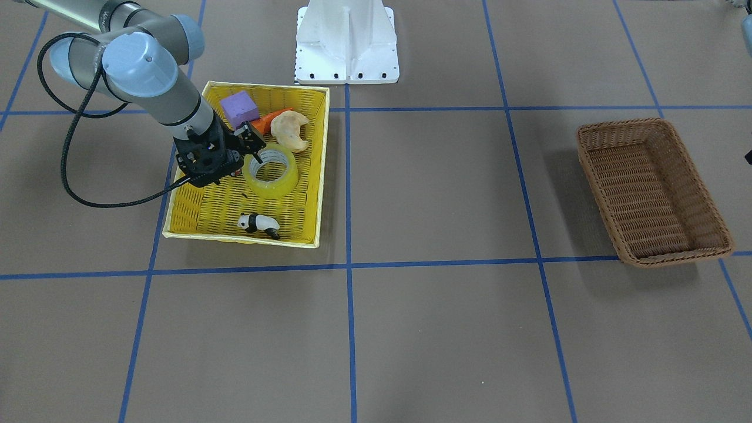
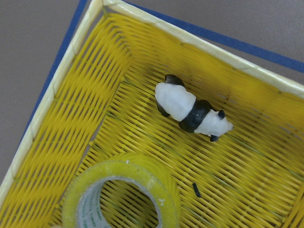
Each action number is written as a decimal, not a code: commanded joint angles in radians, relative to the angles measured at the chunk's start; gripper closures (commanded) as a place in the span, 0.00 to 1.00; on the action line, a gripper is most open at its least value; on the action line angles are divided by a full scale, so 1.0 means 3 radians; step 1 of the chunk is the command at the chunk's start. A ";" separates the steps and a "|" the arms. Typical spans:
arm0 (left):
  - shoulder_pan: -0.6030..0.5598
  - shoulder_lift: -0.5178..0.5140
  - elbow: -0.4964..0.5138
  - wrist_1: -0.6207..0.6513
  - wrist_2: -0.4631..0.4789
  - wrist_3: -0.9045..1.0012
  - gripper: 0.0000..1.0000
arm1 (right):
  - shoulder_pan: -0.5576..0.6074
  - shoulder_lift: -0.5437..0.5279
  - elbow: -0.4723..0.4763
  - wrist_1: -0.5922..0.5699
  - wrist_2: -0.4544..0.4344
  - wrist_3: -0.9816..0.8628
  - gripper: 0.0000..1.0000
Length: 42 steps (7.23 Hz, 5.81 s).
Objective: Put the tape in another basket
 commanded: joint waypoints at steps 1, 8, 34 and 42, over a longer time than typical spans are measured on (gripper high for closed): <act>0.0000 0.0000 0.0003 -0.0007 0.0000 -0.0012 0.02 | -0.0045 0.0003 -0.0082 0.0001 -0.0001 0.0015 0.09; 0.0000 0.0000 -0.0023 -0.0007 -0.0030 -0.0042 0.02 | -0.0091 0.0013 -0.0384 0.0446 0.0132 0.0040 0.82; 0.2162 -0.1472 0.0366 -0.5017 0.0714 -0.6637 0.03 | -0.0654 0.0656 -0.1231 0.5404 -0.0972 0.4052 1.00; 0.2567 -0.1636 0.0560 -0.5463 0.0885 -0.6613 0.05 | -0.0699 0.0765 -0.1248 0.5411 -0.0788 0.4162 1.00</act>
